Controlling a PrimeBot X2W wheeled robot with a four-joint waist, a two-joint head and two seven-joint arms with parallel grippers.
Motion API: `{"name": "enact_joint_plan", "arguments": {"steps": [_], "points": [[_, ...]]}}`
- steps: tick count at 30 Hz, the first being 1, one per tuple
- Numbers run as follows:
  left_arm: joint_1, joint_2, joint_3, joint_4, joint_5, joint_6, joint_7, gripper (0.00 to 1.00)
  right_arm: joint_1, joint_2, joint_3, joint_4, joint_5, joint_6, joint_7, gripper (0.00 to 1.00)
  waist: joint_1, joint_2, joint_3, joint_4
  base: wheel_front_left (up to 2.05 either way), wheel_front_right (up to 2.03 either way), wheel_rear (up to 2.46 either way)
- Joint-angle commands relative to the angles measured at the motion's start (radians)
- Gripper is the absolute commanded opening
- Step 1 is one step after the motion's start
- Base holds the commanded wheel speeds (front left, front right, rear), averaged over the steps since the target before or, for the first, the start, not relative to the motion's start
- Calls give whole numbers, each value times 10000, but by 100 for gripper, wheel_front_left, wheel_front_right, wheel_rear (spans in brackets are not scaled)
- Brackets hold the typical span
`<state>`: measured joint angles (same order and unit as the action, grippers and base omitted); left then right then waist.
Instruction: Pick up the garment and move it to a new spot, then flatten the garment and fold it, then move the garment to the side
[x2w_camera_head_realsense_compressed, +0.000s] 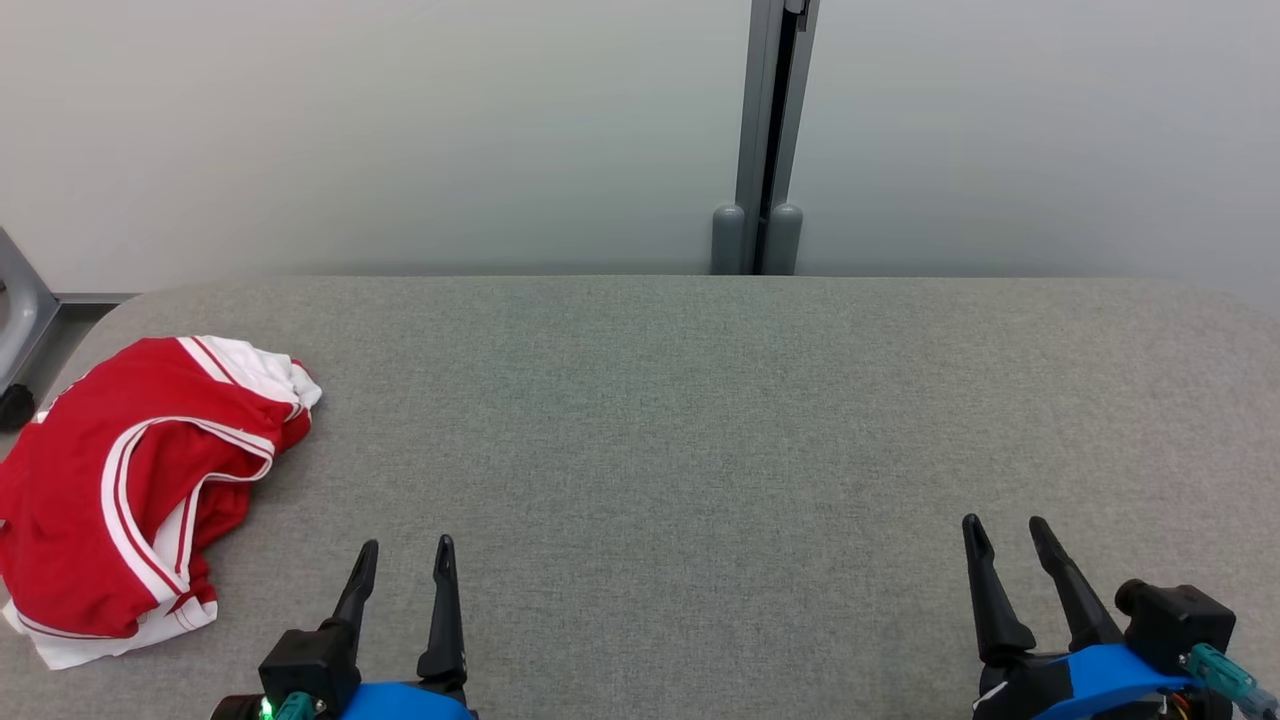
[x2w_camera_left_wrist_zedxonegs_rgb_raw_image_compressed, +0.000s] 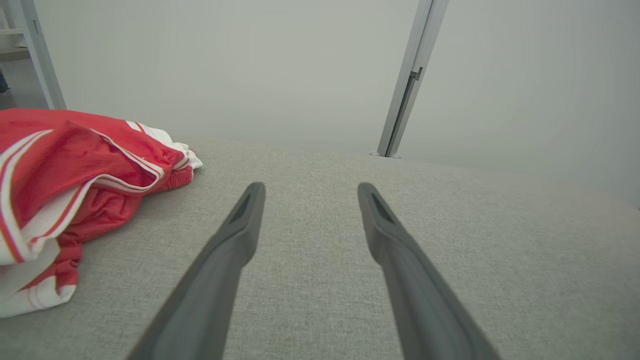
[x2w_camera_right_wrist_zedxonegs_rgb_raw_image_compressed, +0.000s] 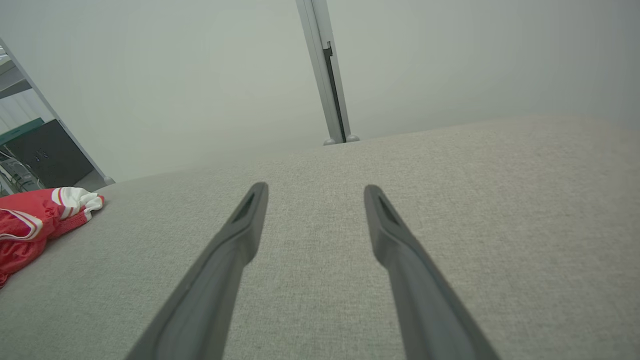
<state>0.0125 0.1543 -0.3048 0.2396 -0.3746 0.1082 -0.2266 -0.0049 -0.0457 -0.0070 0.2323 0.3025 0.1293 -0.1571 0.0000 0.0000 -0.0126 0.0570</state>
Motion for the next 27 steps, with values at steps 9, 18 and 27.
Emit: {"name": "enact_joint_plan", "arguments": {"steps": [9, 18, 27], "points": [[178, -15, 55, -104, 224, 119, -258, 100, 97, -77, 11, 68, -491, 23, -317, 100, 0, 0, 20, 69, 0, 0, 0], [232, -63, 258, -250, -47, -113, -362, 100, -31, -75, -9, 262, -187, 22, -466, 100, 0, 0, 16, 103, 0, 0, 0], [261, 103, 461, -293, 147, -224, -393, 100, 21, -74, -12, 363, -120, 22, -517, 100, 0, 0, -50, 308, 0, 0, 0]]}}
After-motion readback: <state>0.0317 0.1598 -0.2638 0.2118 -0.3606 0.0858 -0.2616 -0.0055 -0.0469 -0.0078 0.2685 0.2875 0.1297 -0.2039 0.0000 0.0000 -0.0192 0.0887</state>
